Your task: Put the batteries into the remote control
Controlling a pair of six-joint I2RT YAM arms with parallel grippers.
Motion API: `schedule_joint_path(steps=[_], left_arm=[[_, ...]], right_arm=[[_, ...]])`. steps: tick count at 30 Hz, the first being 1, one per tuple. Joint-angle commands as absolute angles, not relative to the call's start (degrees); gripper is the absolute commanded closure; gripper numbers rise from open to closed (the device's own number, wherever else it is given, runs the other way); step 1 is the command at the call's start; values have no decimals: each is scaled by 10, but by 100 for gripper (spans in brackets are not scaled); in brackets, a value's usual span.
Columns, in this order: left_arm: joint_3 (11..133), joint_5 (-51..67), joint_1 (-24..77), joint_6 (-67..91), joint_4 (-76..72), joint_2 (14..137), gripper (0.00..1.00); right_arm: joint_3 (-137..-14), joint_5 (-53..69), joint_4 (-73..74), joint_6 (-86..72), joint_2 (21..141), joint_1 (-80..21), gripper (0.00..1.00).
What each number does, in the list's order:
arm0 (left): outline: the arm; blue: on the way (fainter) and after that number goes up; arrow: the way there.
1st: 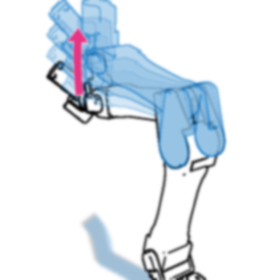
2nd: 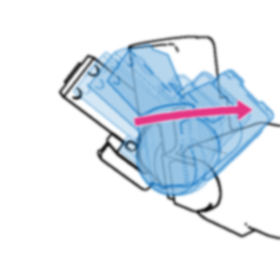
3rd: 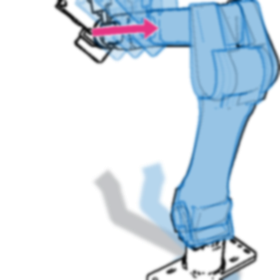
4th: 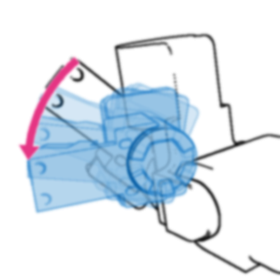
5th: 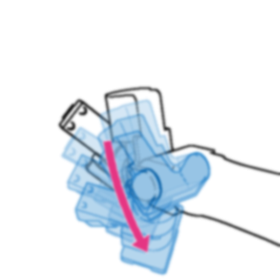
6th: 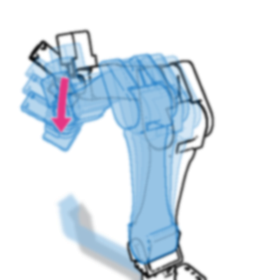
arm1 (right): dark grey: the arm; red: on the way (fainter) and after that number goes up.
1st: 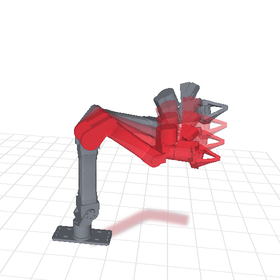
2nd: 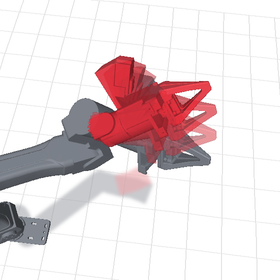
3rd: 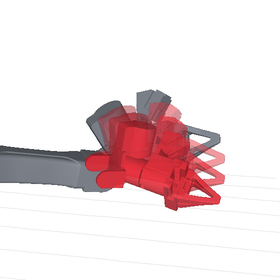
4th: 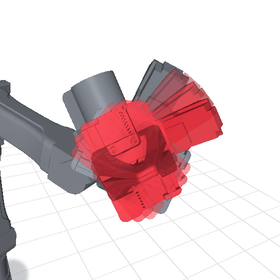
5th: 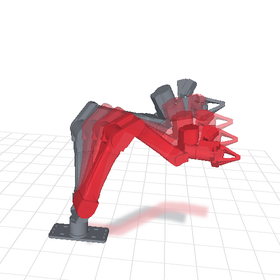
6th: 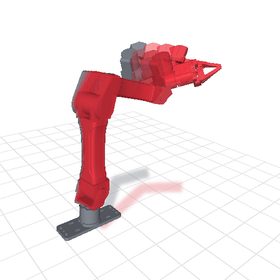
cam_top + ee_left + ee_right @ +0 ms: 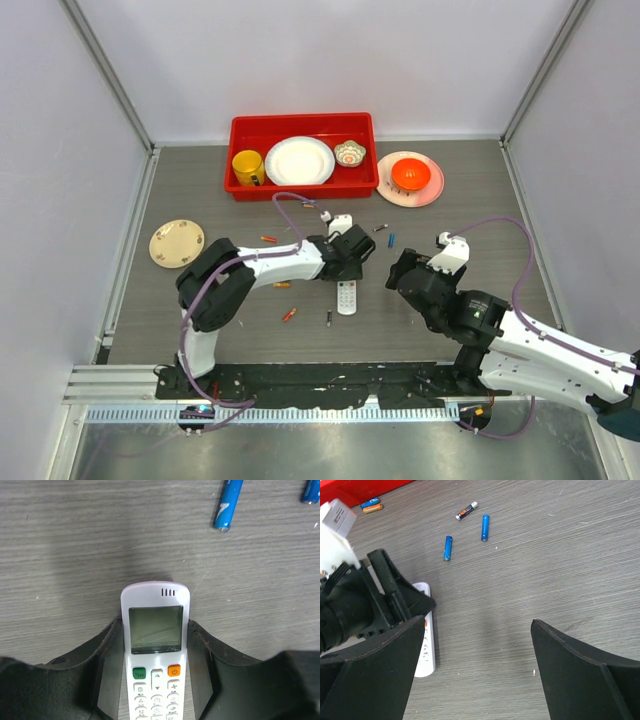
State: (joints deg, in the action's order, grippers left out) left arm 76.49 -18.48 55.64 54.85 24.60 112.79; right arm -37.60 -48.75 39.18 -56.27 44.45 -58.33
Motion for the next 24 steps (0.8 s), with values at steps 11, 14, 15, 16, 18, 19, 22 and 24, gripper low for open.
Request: schedule_joint_path(steps=[11, 14, 15, 16, 18, 19, 22, 24], left_arm=[[490, -42, 455, 586, -52, 777, 100], [431, 36, 419, 612, -156, 722, 100], [398, 55, 410, 624, -217, 711, 100], [383, 75, 402, 633, -251, 693, 100], [339, 126, 376, 663, -350, 679, 100], [324, 141, 369, 671, -383, 668, 100], [276, 183, 347, 698, -492, 651, 100], [246, 207, 336, 714, -566, 645, 100]], right_arm=[[-384, -335, 241, -476, 392, -577, 0], [-375, -240, 175, -459, 411, -564, 0], [-372, -213, 158, -460, 417, -559, 0], [-363, -182, 116, -461, 424, -553, 0], [-354, -101, 73, -468, 435, -534, 0], [-345, -79, 32, -473, 439, -527, 0], [-313, 6, -63, -500, 440, -494, 1], [-297, 76, -106, -530, 442, -462, 1]])
